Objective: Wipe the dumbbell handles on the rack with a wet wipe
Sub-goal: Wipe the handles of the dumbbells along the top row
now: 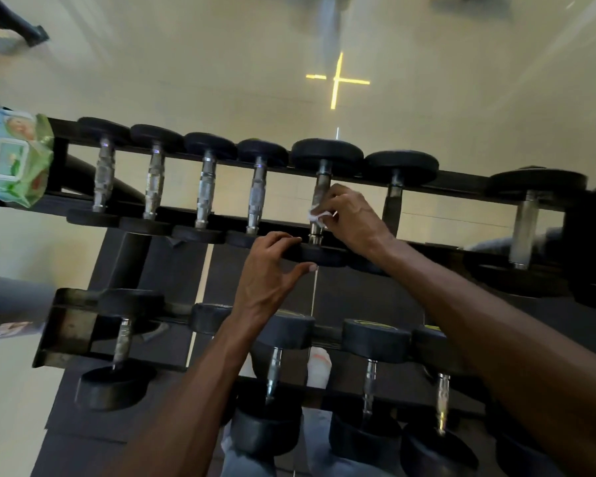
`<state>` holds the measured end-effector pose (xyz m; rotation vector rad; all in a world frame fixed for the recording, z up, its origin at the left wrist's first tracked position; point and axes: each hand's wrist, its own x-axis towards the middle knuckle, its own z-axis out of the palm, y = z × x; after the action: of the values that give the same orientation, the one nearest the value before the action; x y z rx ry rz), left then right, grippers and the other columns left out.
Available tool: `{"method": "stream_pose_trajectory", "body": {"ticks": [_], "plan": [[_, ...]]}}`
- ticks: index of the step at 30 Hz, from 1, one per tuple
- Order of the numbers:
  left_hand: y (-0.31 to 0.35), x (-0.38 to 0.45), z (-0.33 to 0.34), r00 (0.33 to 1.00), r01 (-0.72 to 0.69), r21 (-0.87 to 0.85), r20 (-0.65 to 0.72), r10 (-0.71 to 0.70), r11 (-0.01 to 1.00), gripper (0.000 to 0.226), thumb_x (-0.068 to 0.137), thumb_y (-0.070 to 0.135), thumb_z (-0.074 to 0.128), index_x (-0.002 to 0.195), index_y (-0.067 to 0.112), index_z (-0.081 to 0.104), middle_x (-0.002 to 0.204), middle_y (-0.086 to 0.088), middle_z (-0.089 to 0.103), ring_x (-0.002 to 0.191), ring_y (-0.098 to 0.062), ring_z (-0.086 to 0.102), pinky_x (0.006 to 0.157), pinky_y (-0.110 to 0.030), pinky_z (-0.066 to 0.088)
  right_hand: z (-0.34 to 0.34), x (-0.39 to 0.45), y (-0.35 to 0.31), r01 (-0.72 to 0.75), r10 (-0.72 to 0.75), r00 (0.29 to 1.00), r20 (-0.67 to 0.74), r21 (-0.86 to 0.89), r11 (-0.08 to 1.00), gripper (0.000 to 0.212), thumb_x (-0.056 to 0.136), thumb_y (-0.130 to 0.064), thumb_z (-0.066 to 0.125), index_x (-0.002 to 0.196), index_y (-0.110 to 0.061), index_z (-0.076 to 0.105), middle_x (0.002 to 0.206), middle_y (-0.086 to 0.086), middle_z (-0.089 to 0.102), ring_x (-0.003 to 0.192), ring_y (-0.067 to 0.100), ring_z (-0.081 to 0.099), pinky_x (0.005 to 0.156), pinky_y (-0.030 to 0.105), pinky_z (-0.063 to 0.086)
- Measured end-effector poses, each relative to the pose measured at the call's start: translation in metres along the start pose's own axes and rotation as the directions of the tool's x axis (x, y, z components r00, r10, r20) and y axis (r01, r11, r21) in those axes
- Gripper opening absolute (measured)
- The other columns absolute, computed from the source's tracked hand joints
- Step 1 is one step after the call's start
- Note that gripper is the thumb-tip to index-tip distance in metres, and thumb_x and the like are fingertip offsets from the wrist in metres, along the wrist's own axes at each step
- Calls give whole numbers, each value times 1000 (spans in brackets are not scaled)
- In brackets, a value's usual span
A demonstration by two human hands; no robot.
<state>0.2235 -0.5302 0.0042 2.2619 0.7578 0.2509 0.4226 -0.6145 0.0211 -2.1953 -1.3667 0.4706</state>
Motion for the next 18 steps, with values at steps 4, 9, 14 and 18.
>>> {"method": "stream_pose_trajectory", "body": {"ticks": [4,9,14,18], "plan": [[2,0,-2,1000,-8,0,-1,8,1000,58,80,45,84,125,12,71,125,-4,65,115,-19,60,100,-34,51,6,-11,-6,141,-114,963,242,-94,986,14,97,-27,67,98,-17,77,96,-4,57,82,11,58,66,15,41],[6,0,2,999,38,-22,-27,-38,999,54,77,39,88,122,13,73,119,-3,68,109,-20,63,97,-40,54,-8,-3,-17,270,-222,911,347,-95,958,29,97,-39,60,83,-15,68,91,-5,53,73,11,55,62,25,47],[11,1,-3,999,44,-47,-27,-45,998,54,74,35,90,121,12,74,112,-1,69,103,-19,65,92,-41,57,-6,1,-21,314,-241,885,399,-129,941,37,96,-44,54,85,-13,71,92,-4,53,74,11,56,64,27,48],[10,2,-3,999,38,-33,-27,-39,999,53,74,35,90,118,11,75,111,-1,69,101,-19,65,91,-40,57,-9,-1,-5,310,-229,890,394,-155,938,23,100,-36,58,98,-18,73,95,-8,49,78,5,51,63,17,40]]}}
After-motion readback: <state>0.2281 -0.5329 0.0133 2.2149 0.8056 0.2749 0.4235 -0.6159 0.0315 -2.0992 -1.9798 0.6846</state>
